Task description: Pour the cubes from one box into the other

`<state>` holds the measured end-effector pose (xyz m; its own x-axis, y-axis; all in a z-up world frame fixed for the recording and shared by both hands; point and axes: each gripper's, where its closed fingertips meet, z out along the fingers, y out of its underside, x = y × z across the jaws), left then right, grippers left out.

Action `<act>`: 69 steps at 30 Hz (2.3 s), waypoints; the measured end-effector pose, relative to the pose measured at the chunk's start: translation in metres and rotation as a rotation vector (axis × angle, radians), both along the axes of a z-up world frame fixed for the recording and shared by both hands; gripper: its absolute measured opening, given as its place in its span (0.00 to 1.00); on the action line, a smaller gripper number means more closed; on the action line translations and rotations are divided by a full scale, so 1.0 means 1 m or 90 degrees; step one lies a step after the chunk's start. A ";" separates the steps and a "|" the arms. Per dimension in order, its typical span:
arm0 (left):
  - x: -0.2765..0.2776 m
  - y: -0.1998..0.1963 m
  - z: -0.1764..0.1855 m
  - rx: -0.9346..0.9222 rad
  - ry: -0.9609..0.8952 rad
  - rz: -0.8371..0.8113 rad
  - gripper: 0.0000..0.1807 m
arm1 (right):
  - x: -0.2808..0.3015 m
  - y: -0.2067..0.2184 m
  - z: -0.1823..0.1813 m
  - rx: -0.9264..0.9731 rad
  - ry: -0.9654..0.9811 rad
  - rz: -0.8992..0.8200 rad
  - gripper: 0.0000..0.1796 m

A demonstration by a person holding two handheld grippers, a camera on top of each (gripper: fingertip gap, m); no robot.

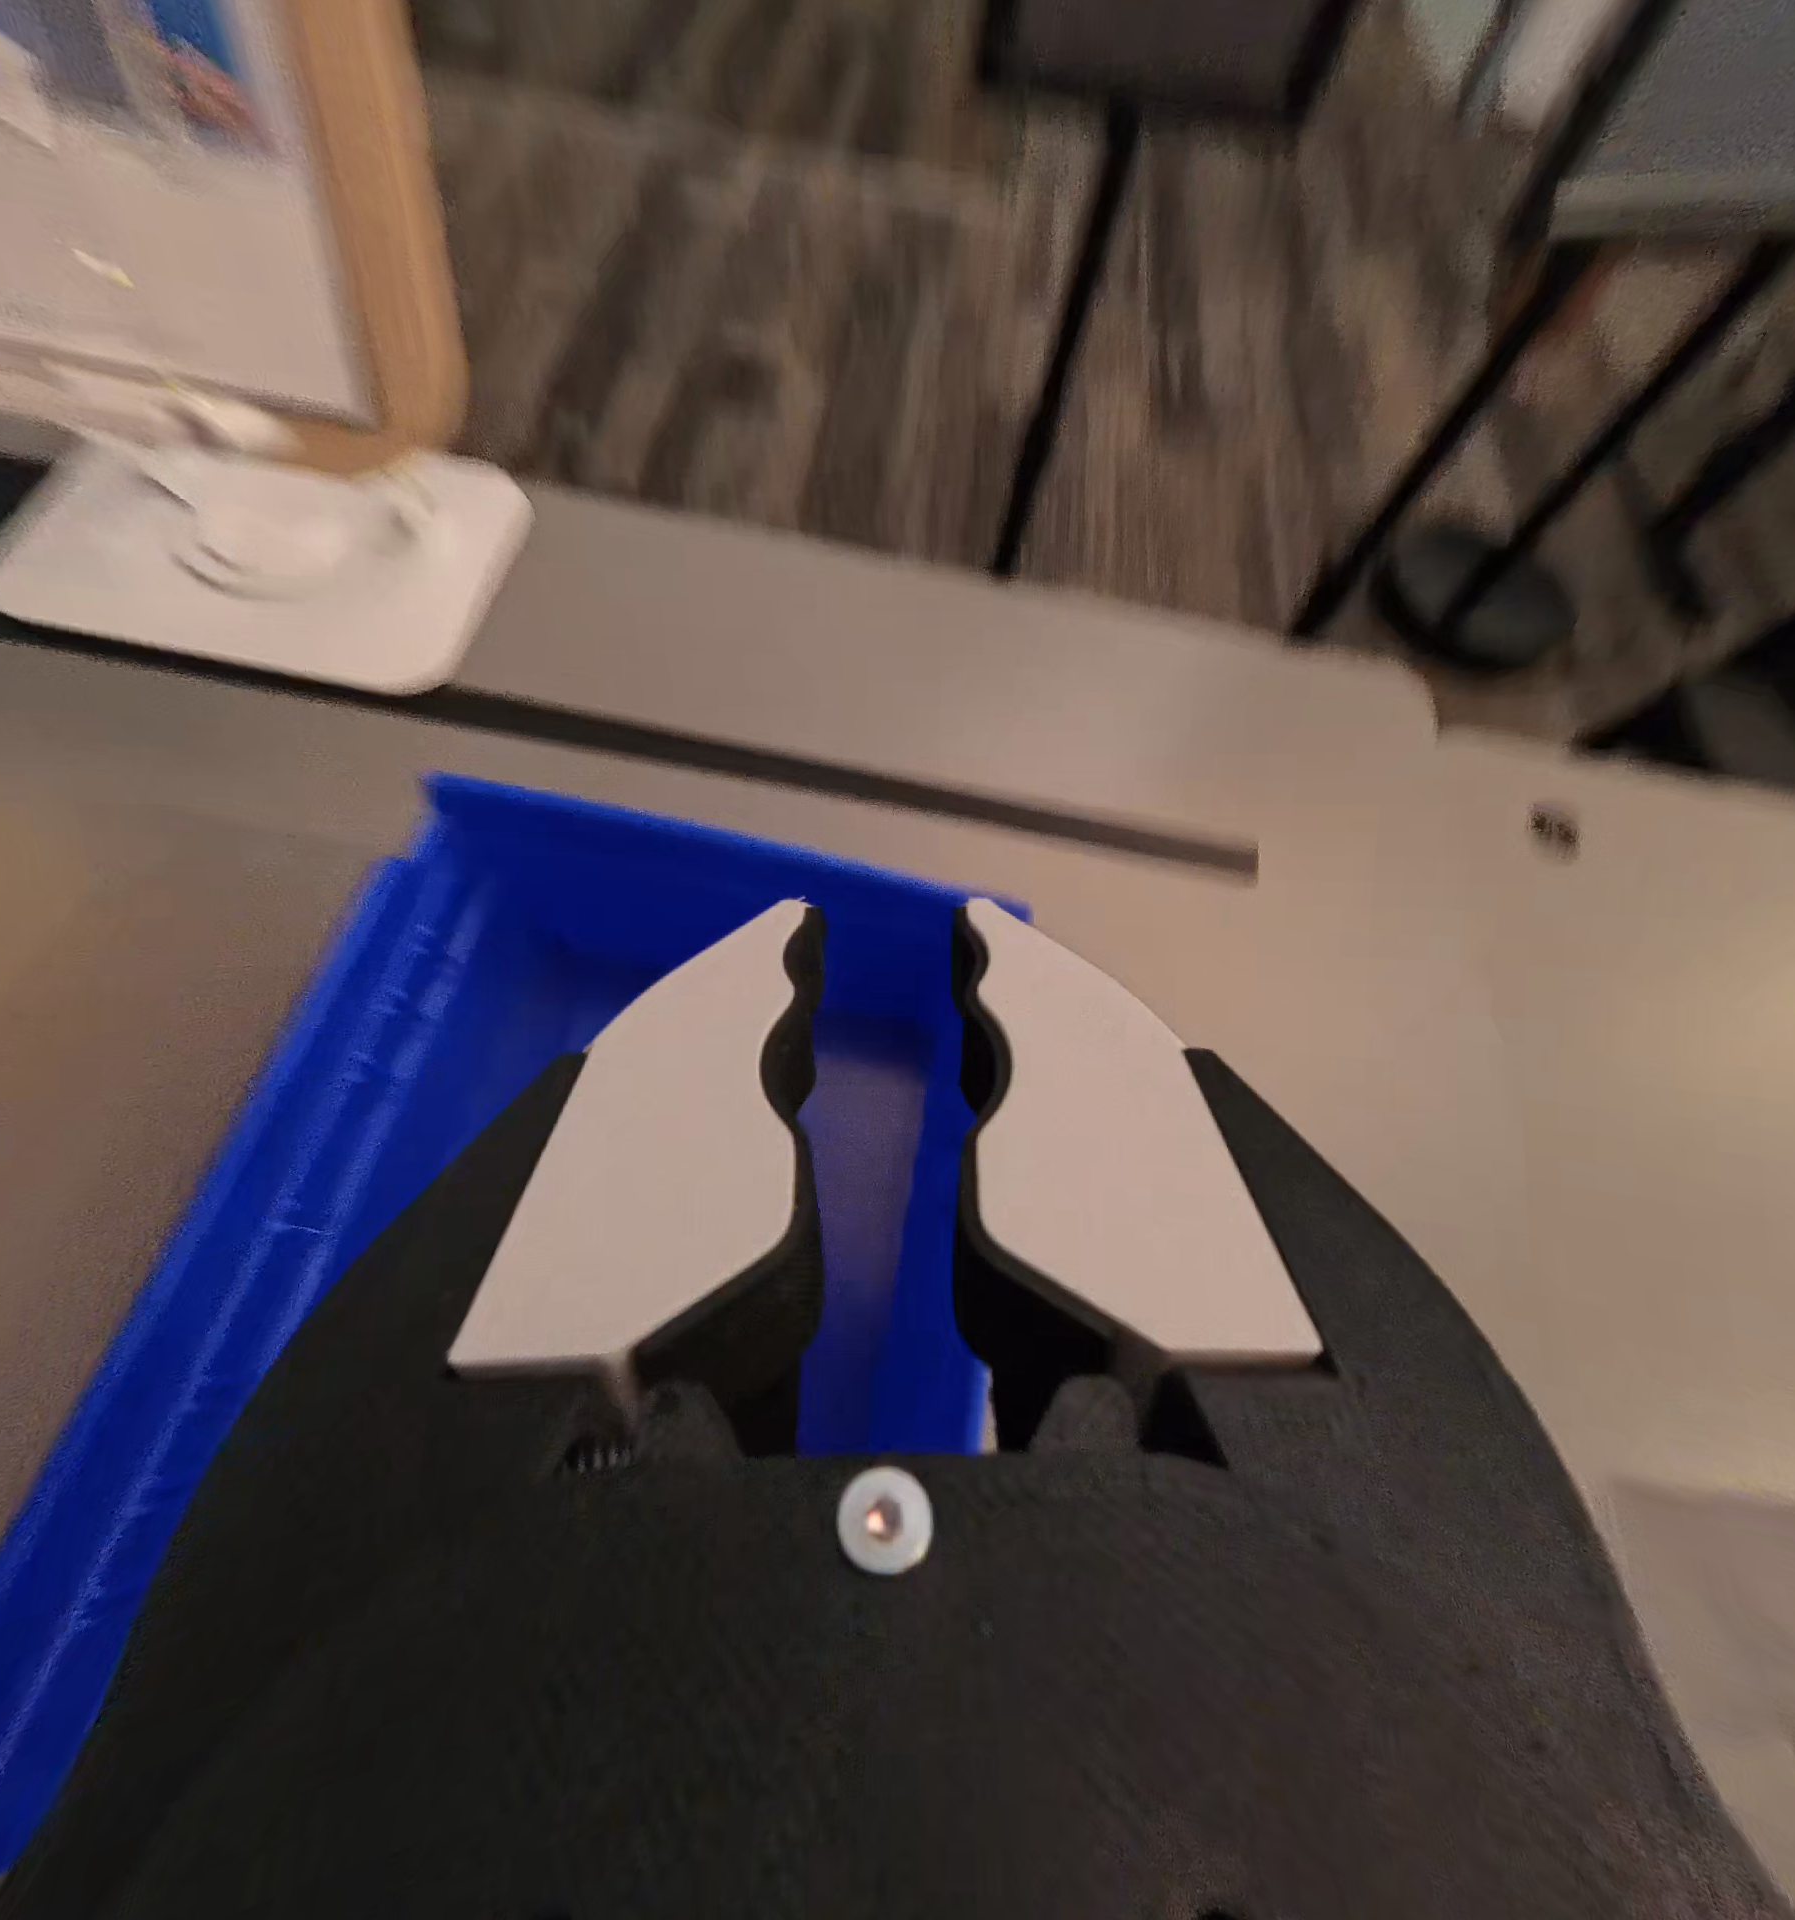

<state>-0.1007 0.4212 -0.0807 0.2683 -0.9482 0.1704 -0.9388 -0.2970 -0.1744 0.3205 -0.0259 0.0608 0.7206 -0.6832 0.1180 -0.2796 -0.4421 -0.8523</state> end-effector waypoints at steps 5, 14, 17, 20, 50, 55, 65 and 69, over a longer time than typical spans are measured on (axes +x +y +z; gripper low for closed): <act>0.003 -0.002 0.001 -0.062 -0.086 0.097 0.05 | -0.090 0.048 0.061 0.138 -0.208 0.141 0.17; 0.004 -0.001 -0.001 -0.040 -0.089 0.152 0.04 | -0.208 0.158 0.033 0.014 -0.241 0.368 0.19; 0.003 0.000 -0.001 -0.018 -0.078 0.162 0.03 | -0.227 0.183 0.020 0.002 -0.200 0.404 0.18; 0.002 0.001 -0.002 0.001 -0.067 0.143 0.03 | -0.243 0.200 0.019 0.014 -0.189 0.444 0.18; -0.038 0.068 0.111 0.207 -0.414 0.326 0.10 | -0.212 0.189 0.006 0.042 -0.215 0.389 0.20; -0.048 0.063 0.166 0.327 -0.541 0.295 0.11 | -0.199 0.164 0.049 0.133 -0.299 0.330 0.20; -0.055 0.039 0.233 0.630 -0.713 0.201 0.11 | -0.202 0.119 0.107 0.318 -0.424 0.345 0.34; -0.052 0.036 0.232 0.619 -0.715 0.197 0.13 | -0.200 0.121 0.101 0.294 -0.396 0.361 0.36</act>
<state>-0.1526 0.4569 0.1517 0.6330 -0.7410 -0.2239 -0.1139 0.1969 -0.9738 0.1207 0.0948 0.1615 0.8576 -0.3267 0.3974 0.4336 0.0436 -0.9000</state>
